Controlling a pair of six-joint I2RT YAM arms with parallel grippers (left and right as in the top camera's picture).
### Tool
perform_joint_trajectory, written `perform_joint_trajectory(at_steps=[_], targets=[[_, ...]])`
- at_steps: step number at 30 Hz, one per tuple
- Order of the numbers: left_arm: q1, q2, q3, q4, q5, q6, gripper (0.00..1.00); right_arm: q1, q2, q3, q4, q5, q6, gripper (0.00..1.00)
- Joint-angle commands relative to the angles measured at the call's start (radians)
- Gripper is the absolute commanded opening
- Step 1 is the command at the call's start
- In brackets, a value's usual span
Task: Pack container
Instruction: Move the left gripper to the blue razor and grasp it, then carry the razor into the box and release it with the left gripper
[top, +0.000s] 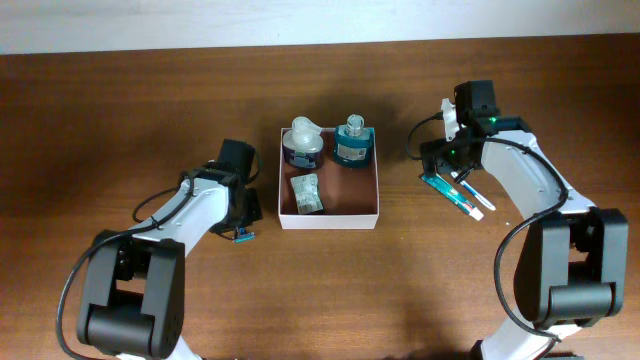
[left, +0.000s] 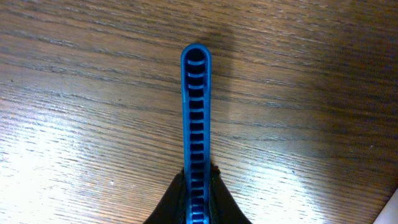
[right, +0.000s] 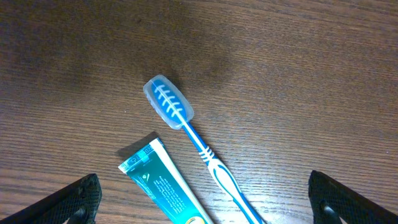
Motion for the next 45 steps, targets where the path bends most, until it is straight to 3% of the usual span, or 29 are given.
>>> perform_joint_trajectory(at_steps=[1,5,10,17,27,38,45], targets=[[0.013,-0.048,0.005,-0.005,-0.043,0.06,0.06,-0.003,-0.016,-0.005,0.0,0.009,-0.003,0.99],[0.013,-0.196,0.023,-0.005,-0.026,0.071,0.06,-0.003,-0.016,-0.005,0.0,0.009,-0.003,0.99],[-0.017,-0.408,0.039,0.018,0.138,0.071,0.07,-0.003,-0.016,-0.005,0.0,0.009,-0.003,0.98],[-0.135,-0.537,0.039,0.106,0.18,0.031,0.06,-0.003,-0.016,-0.005,0.0,0.009,-0.003,0.99],[-0.317,-0.403,0.039,0.242,0.133,0.014,0.07,-0.003,-0.016,-0.005,0.0,0.009,-0.003,0.99],[-0.323,-0.206,0.039,0.261,-0.032,0.015,0.07,-0.003,-0.016,-0.005,0.0,0.009,-0.003,0.99],[-0.323,-0.148,0.039,0.261,-0.039,0.015,0.07,-0.003,-0.016,-0.005,0.0,0.009,-0.003,0.98]])
